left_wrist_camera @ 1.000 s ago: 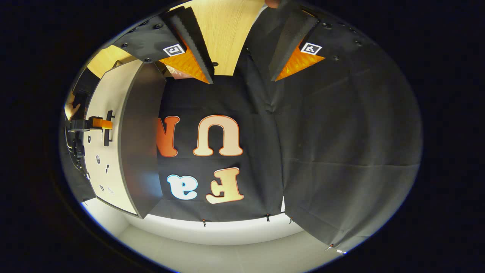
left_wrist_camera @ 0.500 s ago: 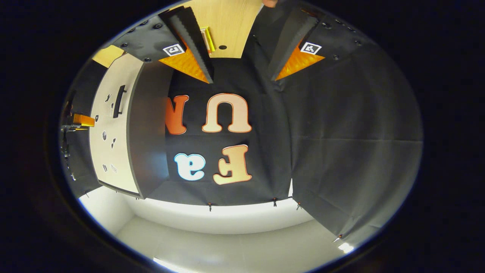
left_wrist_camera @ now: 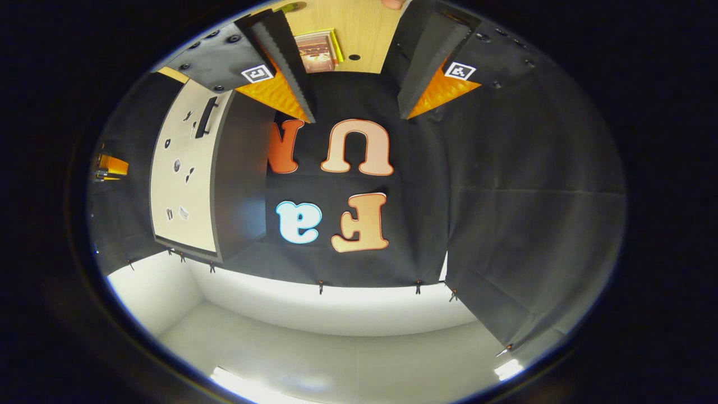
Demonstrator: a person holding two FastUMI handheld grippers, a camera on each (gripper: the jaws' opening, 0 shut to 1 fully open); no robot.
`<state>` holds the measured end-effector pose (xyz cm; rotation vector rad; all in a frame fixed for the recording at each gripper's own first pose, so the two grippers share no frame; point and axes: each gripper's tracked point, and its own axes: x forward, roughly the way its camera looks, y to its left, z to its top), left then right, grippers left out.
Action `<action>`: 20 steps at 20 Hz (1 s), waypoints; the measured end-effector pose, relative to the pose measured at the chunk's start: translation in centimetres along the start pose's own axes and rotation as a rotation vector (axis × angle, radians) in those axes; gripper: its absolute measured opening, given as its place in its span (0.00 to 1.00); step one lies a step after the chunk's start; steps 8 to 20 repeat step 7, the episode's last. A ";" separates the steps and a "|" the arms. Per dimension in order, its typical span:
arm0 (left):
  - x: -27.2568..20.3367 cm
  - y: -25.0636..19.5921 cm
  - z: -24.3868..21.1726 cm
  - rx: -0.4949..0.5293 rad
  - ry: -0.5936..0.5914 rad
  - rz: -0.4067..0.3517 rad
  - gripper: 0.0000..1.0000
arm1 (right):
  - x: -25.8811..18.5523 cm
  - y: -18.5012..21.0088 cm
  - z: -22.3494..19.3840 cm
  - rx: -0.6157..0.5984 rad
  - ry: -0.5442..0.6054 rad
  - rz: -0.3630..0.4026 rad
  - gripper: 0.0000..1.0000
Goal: Open the cabinet door with the right hand, grasp the bottle in the cabinet with the left hand and place it on the coaster, then close the cabinet door with the right hand.
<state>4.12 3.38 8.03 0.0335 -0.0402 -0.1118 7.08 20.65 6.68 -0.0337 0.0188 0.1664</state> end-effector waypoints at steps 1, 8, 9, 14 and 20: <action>-0.2 -0.2 1.2 0.001 -0.012 -0.009 0.95 | -0.6 -0.3 0.6 -0.006 -0.008 -0.003 0.89; -1.4 -2.1 6.7 -0.035 -0.067 -0.078 0.94 | -4.4 -1.9 4.5 -0.033 -0.059 -0.042 0.89; -1.4 -2.1 6.7 -0.035 -0.067 -0.078 0.94 | -4.4 -1.9 4.5 -0.033 -0.059 -0.042 0.89; -1.4 -2.1 6.7 -0.035 -0.067 -0.078 0.94 | -4.4 -1.9 4.5 -0.033 -0.059 -0.042 0.89; -1.4 -2.1 6.7 -0.035 -0.067 -0.078 0.94 | -4.4 -1.9 4.5 -0.033 -0.059 -0.042 0.89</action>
